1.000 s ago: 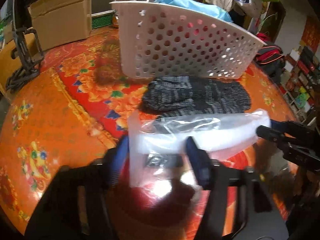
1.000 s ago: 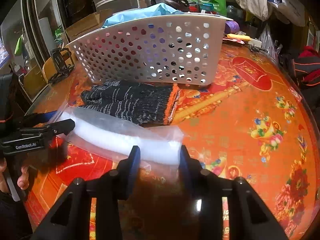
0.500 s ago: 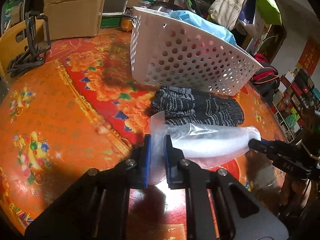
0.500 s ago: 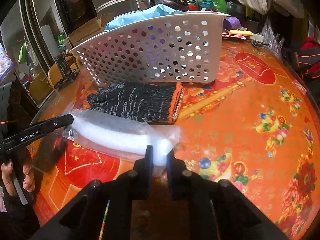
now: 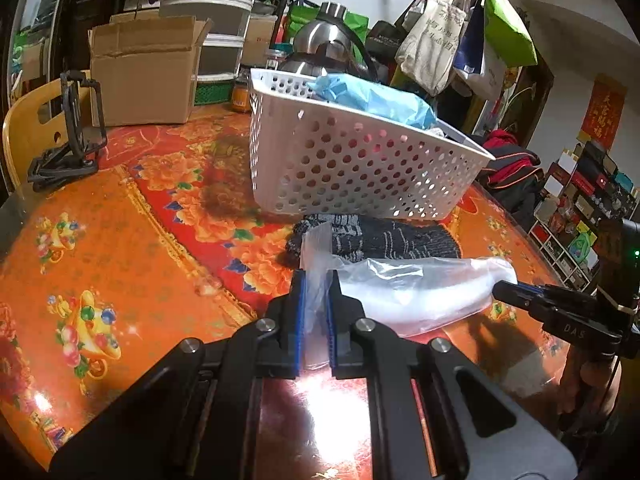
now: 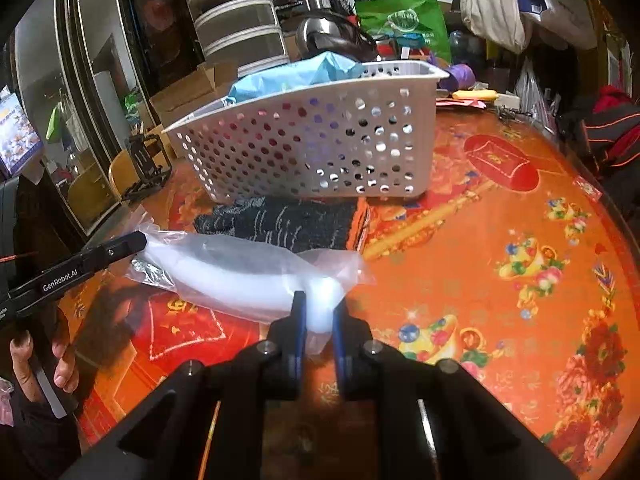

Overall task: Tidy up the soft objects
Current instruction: 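Close both grippers on the clear plastic bag and lift it, then carry the plastic bag into the white basket and open both grippers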

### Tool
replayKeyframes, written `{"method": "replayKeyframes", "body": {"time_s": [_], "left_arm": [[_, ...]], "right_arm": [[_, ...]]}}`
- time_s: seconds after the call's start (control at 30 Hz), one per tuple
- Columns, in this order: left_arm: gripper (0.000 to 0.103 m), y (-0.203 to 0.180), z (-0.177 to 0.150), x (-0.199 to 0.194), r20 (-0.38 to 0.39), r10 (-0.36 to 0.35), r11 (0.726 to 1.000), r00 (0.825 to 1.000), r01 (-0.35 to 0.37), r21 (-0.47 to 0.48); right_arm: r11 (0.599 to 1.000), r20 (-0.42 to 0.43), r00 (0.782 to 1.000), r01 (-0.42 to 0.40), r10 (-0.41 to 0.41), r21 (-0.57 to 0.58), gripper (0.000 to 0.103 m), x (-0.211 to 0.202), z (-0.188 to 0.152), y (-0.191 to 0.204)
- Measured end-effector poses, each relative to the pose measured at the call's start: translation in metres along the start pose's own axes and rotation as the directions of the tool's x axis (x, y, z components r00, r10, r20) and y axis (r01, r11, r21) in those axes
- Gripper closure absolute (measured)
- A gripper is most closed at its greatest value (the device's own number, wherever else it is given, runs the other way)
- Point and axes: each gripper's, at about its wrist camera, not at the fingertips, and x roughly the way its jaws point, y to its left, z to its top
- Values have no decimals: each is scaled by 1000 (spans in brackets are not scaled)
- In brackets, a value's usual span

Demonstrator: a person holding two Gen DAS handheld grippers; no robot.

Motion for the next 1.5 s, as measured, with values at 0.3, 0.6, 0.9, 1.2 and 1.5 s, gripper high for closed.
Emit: {"method": "replayKeyframes", "body": {"time_s": [0.3,0.6,0.9,1.2,1.5], "left_arm": [[95,-8,8,-34,71,-43,999,997,42,21],[95,-27,65,-82,170,-89,995,981,81,53],[95,-44,174,-71,203,-60,996,977,46,70],[95,-54,249,0,132,15,998,991,-23,61],[95,-35,235,52,65,56,997,996,-59,45]], "right_arm": [[1000,69,998,-5,6,-20,93,-23,4,5],[998,173,985,13,-2,-62,93,-72,53,22],[998,227,974,36,-23,-57,93,-84,151,14],[994,161,983,95,-87,-44,93,-33,212,-8],[997,93,993,71,-67,-43,93,19,205,-27]]}}
